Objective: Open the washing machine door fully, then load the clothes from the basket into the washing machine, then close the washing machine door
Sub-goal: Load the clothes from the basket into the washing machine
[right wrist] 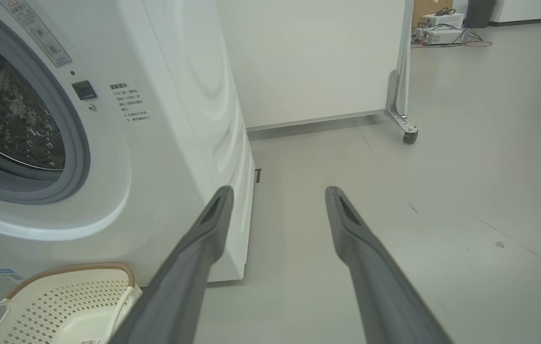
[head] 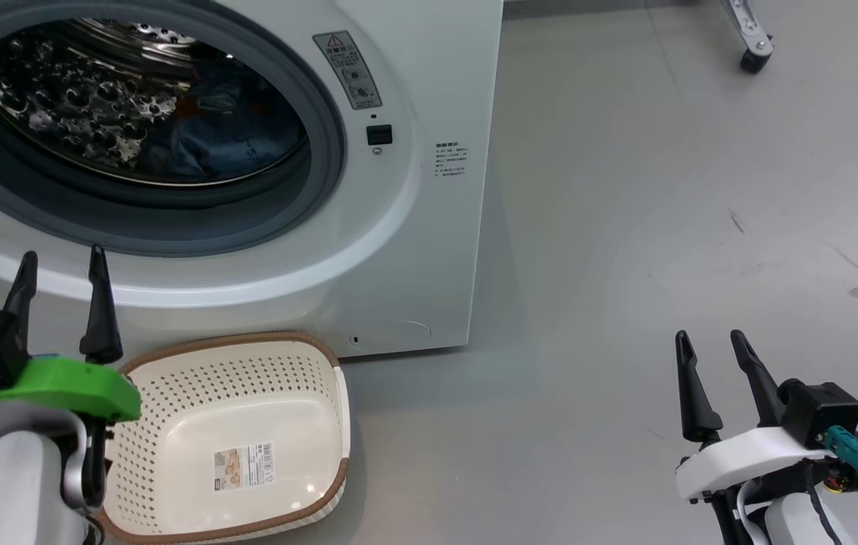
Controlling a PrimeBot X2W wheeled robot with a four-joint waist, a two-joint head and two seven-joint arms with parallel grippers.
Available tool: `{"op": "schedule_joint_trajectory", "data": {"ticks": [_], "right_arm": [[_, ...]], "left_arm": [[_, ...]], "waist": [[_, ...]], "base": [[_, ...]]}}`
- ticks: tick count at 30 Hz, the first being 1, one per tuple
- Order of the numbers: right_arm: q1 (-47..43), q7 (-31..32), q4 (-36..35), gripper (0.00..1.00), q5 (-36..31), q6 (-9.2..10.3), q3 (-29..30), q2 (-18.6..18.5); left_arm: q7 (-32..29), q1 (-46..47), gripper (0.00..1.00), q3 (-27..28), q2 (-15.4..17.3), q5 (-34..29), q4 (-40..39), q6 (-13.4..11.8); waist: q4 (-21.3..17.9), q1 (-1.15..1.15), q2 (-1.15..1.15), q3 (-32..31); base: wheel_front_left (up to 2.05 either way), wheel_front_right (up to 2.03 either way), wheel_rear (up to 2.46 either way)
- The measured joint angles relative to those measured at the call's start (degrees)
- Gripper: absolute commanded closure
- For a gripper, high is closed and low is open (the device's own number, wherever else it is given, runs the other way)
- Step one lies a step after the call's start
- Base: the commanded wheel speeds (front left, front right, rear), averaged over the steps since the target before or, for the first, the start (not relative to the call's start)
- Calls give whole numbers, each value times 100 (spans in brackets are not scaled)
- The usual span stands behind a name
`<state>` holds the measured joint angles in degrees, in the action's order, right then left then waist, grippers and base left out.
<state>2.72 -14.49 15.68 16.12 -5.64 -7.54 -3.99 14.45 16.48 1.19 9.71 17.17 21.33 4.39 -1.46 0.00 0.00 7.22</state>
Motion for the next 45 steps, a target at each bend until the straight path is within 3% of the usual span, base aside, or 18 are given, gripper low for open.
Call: {"op": "schedule_joint_trajectory", "data": {"ticks": [9, 19, 45], "right_arm": [[-138, 0, -20, 0, -11, -36, -37, -19], [-344, 0, -54, 0, -12, -38, -21, -29], [-425, 0, -227, 0, -207, -80, -51, -121]], "left_arm": [[0, -965, 0, 290, -192, -157, -717, -62], [-1, -1852, 0, 237, -367, -437, -1070, -53], [0, -2274, 0, 259, -521, -546, -1348, 64]], "waist": [[15, 0, 0, -248], [5, 0, 0, -495], [-57, 0, 0, -531]], "base": [[0, 0, 0], [0, 0, 0], [0, 0, 0]]}}
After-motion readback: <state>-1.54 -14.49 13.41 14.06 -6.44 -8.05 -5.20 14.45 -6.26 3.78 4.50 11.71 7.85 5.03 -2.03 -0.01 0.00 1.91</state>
